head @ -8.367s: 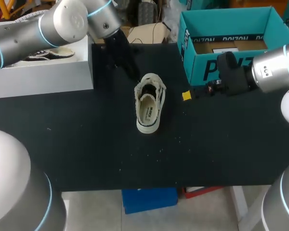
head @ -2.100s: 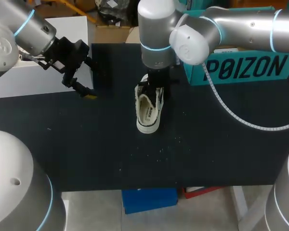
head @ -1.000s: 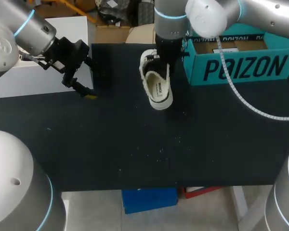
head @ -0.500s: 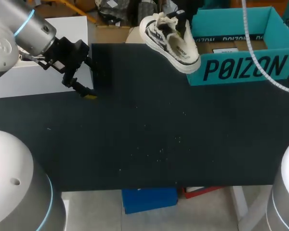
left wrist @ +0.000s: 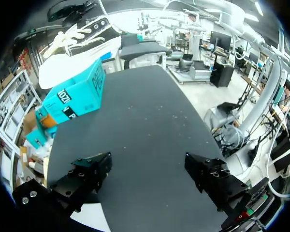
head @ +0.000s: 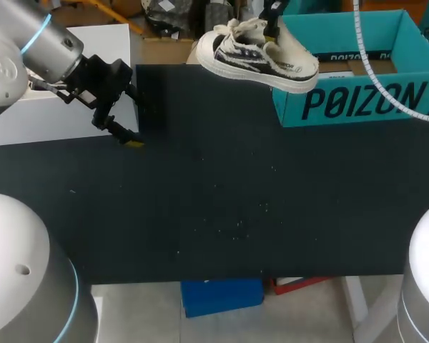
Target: Take the shoe out of the shoebox, open the shoe tongue, remove and reinsert the insole, then place the shoe into the shoebox
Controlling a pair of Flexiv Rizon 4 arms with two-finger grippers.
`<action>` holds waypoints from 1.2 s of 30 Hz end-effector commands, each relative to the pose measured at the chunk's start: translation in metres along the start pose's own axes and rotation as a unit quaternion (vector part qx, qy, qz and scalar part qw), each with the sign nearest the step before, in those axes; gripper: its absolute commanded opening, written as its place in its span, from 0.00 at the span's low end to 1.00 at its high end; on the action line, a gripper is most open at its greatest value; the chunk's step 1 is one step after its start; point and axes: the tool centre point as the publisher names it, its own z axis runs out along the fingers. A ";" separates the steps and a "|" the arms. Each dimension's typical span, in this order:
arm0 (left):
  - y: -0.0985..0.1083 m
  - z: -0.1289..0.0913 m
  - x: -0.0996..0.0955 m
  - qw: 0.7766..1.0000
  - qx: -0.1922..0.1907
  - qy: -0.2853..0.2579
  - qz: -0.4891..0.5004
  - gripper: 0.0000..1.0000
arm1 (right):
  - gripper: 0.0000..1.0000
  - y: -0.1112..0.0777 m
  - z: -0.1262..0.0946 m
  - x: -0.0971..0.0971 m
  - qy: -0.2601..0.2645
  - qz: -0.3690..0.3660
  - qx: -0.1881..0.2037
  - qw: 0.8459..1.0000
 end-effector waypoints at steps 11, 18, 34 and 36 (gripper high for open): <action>0.000 0.001 0.001 1.000 -0.001 -0.002 0.000 1.00 | 0.00 -0.026 -0.002 -0.069 -0.037 -0.031 0.056 0.997; 0.000 0.001 0.001 1.000 -0.001 -0.002 0.000 1.00 | 0.00 -0.045 0.000 -0.127 -0.036 -0.080 0.012 0.996; 0.000 0.001 0.001 1.000 -0.001 -0.002 0.000 1.00 | 0.00 -0.093 0.027 -0.231 -0.014 -0.164 0.033 0.986; 0.000 0.001 0.001 1.000 -0.001 -0.002 0.000 1.00 | 0.00 -0.099 0.032 -0.239 -0.008 -0.168 0.031 0.985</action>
